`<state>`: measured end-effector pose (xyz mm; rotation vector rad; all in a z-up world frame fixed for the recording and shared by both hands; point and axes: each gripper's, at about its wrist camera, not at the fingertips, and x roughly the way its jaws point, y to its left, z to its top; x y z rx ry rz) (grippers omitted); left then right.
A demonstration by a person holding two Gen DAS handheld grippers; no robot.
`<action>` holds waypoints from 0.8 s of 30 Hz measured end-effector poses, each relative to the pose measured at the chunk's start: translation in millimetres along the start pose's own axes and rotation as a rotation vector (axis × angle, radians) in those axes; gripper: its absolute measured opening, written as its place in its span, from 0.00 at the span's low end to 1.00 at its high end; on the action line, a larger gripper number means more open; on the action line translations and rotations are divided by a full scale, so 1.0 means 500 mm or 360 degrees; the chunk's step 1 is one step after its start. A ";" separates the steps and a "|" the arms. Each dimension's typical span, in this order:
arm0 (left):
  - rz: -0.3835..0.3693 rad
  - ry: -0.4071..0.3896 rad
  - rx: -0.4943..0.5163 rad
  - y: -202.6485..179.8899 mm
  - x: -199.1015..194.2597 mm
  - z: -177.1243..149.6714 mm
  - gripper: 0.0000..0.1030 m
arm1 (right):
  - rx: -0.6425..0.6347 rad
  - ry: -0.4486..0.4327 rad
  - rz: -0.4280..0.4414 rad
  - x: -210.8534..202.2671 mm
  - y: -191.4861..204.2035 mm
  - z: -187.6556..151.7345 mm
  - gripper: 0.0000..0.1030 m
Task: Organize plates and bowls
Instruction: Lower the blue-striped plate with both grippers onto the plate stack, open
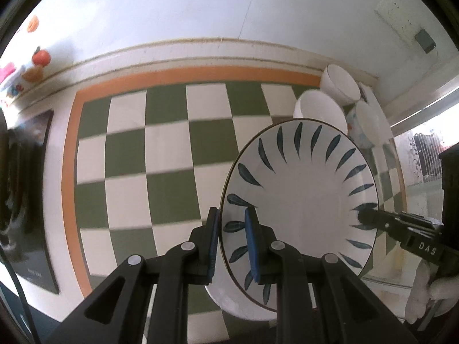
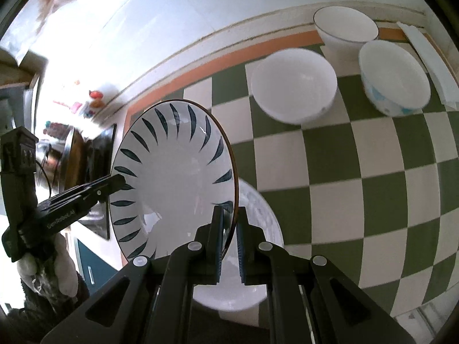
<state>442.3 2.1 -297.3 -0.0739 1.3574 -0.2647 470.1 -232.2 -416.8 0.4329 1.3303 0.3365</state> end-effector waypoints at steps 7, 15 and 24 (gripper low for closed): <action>0.0041 0.0098 -0.0085 0.010 0.043 -0.067 0.15 | -0.0018 0.0103 0.0005 0.042 -0.021 -0.051 0.10; 0.0070 0.0180 -0.0173 0.013 0.112 -0.106 0.15 | -0.0027 0.0227 -0.0041 0.121 -0.059 -0.077 0.10; 0.0118 0.0245 -0.0213 0.014 0.168 -0.126 0.15 | -0.0074 0.0288 -0.0084 0.162 -0.077 -0.079 0.10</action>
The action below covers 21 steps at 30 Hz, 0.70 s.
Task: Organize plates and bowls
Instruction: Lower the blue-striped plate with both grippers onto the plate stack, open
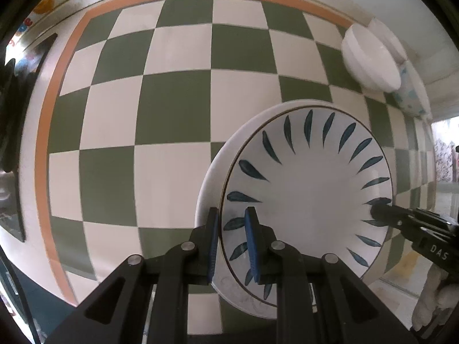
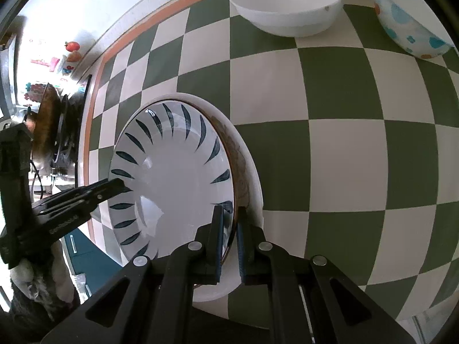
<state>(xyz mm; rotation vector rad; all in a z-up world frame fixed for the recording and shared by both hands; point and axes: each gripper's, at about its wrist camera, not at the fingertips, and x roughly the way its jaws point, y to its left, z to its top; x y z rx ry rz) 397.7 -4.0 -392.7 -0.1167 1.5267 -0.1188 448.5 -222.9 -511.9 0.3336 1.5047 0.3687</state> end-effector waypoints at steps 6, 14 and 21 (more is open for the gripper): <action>0.0041 -0.0003 -0.0019 -0.013 0.003 0.000 0.15 | -0.0045 0.0005 -0.0029 -0.008 0.006 0.009 0.10; 0.0054 0.0012 -0.0068 -0.016 0.002 0.003 0.15 | -0.0100 0.0043 -0.0080 -0.005 0.023 0.012 0.12; 0.0065 0.0032 -0.0118 -0.008 0.002 0.004 0.16 | -0.0147 0.0090 -0.0124 -0.003 0.034 0.019 0.12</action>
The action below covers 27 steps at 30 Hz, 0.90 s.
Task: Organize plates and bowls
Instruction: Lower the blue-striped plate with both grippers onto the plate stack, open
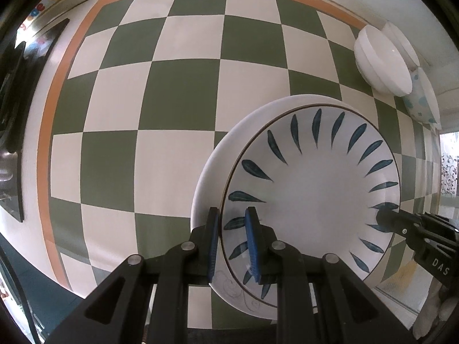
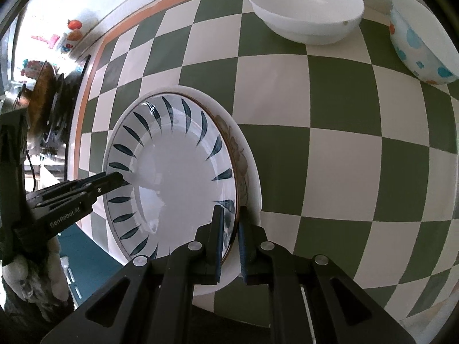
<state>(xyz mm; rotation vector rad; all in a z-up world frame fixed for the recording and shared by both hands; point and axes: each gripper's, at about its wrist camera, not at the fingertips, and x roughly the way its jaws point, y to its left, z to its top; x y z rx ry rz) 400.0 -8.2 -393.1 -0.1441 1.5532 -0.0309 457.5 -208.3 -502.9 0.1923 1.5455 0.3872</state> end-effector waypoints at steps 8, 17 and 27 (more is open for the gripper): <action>0.0050 0.0000 -0.0052 -0.004 -0.004 0.002 0.16 | -0.0064 0.0026 -0.0025 -0.003 0.009 0.004 0.12; 0.0054 -0.0021 -0.0074 -0.007 -0.018 -0.003 0.16 | -0.0038 -0.0003 -0.0060 -0.010 0.009 -0.006 0.12; 0.0063 -0.0211 -0.0050 -0.017 -0.119 -0.049 0.19 | 0.0045 -0.0131 -0.0111 -0.080 0.027 -0.058 0.12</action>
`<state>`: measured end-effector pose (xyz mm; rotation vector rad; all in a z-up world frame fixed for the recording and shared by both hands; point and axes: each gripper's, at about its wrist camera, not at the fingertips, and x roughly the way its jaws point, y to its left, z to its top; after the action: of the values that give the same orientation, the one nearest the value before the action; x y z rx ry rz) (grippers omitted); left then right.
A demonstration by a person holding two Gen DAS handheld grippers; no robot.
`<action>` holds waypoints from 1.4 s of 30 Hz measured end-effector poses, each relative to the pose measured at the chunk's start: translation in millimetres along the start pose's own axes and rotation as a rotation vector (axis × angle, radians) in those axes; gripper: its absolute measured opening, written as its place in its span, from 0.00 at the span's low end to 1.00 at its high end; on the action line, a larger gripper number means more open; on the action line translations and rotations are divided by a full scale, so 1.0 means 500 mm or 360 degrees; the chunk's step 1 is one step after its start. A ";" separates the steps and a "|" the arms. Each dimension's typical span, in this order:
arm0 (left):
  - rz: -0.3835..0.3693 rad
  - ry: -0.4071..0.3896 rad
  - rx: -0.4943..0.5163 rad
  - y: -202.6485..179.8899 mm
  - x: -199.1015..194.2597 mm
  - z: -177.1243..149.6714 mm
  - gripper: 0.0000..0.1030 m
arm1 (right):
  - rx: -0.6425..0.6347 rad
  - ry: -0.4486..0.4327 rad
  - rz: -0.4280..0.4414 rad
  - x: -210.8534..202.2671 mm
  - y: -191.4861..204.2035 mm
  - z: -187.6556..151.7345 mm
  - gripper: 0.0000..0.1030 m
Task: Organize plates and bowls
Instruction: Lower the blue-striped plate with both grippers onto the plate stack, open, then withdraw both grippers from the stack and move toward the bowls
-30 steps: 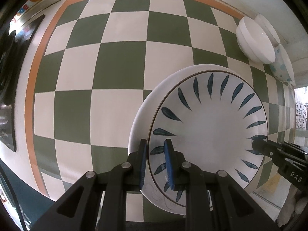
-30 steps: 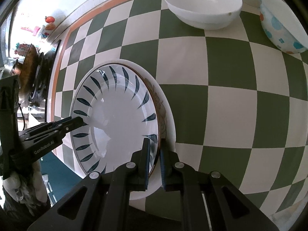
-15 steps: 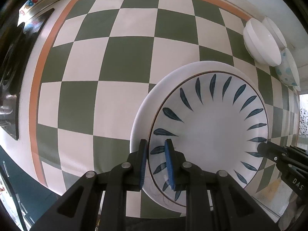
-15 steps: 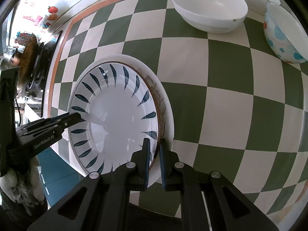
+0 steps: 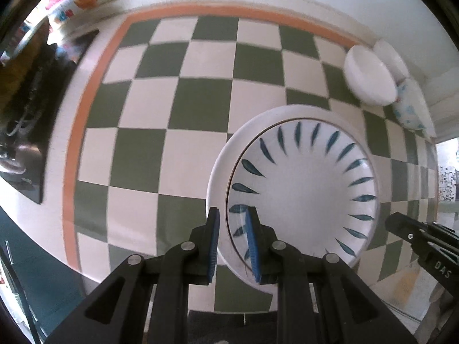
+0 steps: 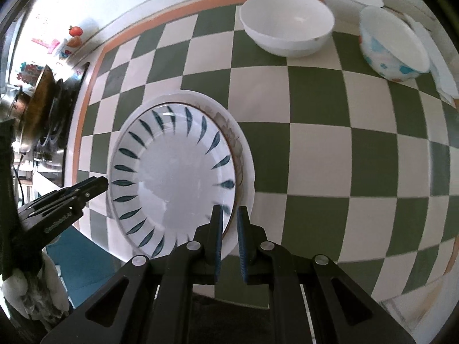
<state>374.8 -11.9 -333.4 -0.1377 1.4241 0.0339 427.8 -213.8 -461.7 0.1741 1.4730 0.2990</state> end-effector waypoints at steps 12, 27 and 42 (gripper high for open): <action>-0.0090 -0.0284 0.0122 -0.011 -0.199 -0.131 0.79 | 0.0018 -0.0308 -0.0038 -0.182 0.056 -0.157 0.50; -0.0099 -0.0478 0.0191 0.004 -0.315 -0.244 0.95 | -0.0008 -0.0604 -0.0162 -0.349 0.139 -0.314 0.88; -0.0214 -0.0661 0.0184 0.013 -0.365 -0.258 1.00 | 0.0039 -0.0696 -0.0060 -0.387 0.138 -0.354 0.92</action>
<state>220.6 -9.6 -171.5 -0.1221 0.9972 -0.1244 231.8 -218.3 -274.1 0.2162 1.0458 0.1970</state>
